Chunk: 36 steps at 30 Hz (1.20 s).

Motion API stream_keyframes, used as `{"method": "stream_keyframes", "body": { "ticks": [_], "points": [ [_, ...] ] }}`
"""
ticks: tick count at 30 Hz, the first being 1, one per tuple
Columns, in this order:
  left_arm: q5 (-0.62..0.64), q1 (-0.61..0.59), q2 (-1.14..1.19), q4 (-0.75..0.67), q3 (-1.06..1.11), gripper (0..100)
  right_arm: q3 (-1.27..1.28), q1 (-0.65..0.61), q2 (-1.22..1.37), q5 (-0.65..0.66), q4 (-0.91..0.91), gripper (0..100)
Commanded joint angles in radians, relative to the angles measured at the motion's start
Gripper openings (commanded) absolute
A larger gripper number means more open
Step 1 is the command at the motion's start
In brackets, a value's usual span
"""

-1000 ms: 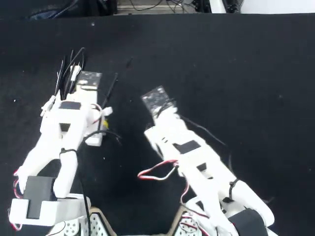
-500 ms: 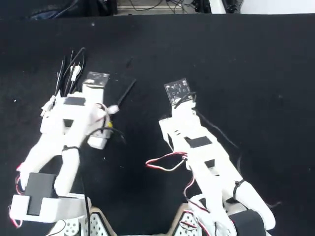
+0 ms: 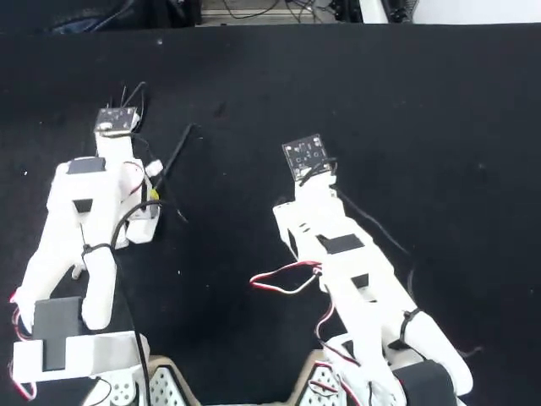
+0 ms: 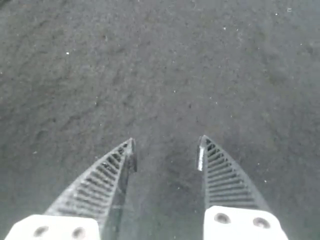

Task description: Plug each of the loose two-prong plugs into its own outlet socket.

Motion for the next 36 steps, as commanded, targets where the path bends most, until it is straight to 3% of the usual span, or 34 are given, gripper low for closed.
{"method": "stream_keyframes", "body": {
  "ticks": [1, 9, 14, 20, 28, 36],
  "points": [
    [0.014, -0.054, -0.014, -0.009, -0.085, 18, -0.058, 0.017, 0.008, -0.009, -0.026, 19.0],
    [0.014, -0.171, -0.003, -0.011, -0.113, 18, -0.058, 0.017, 0.008, -0.009, -0.026, 19.0],
    [0.014, -0.168, -0.003, 0.002, -0.108, 18, -0.058, 0.017, 0.008, -0.009, -0.025, 19.0],
    [0.006, 0.012, -0.002, 0.104, -0.104, 18, -0.058, 0.017, 0.008, -0.009, -0.023, 19.0],
    [0.012, 0.079, 0.054, -0.1, 0.041, 18, -0.058, 0.017, 0.008, -0.009, -0.021, 19.0],
    [0.011, 0.246, 0.058, -0.023, 0.053, 18, -0.058, 0.017, 0.008, -0.009, -0.023, 19.0]
  ]
}}
